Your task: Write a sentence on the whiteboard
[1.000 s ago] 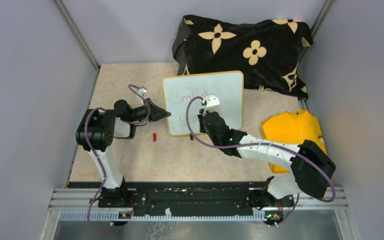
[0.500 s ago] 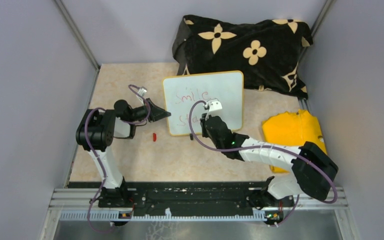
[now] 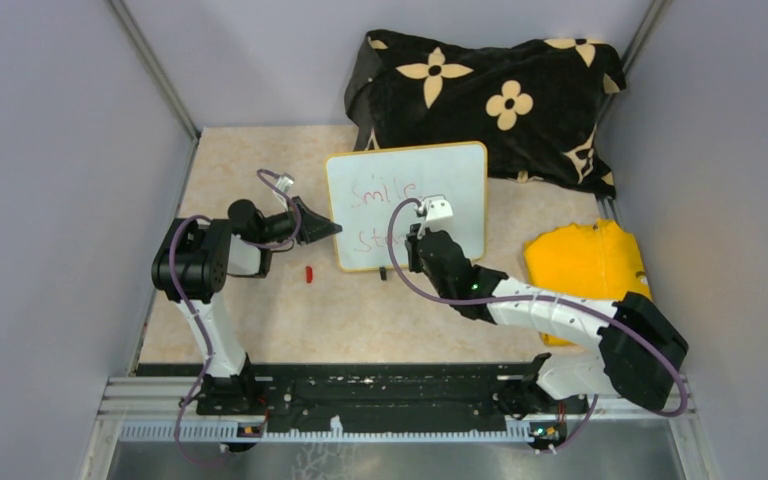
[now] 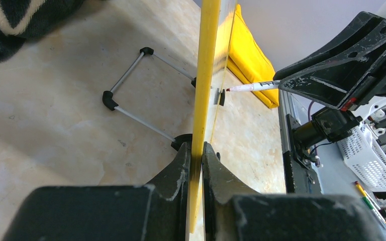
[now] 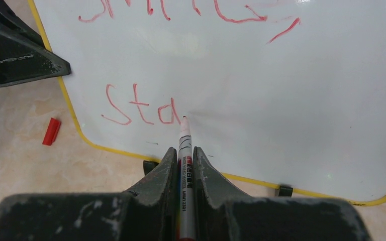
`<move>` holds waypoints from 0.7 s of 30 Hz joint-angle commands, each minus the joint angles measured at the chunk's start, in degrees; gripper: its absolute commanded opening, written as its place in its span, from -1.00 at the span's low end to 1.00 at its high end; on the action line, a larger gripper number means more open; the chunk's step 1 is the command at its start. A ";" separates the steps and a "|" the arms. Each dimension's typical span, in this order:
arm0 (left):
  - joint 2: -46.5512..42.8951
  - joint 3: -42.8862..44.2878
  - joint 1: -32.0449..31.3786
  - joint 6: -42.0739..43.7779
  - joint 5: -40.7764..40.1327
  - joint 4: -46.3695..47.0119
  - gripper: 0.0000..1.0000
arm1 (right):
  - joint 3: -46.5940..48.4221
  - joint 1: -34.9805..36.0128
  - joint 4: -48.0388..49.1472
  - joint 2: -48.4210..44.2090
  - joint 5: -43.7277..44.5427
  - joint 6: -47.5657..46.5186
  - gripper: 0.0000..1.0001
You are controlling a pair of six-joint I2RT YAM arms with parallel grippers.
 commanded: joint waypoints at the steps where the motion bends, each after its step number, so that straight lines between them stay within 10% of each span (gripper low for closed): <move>1: 1.00 0.46 -0.73 1.16 -0.16 -3.44 -0.91 | 3.48 -0.45 1.77 -0.66 0.60 -0.80 -1.00; 21: 1.18 0.59 -0.73 1.27 -0.08 -3.77 -0.91 | 3.69 -1.33 3.12 3.35 2.76 -1.25 -1.00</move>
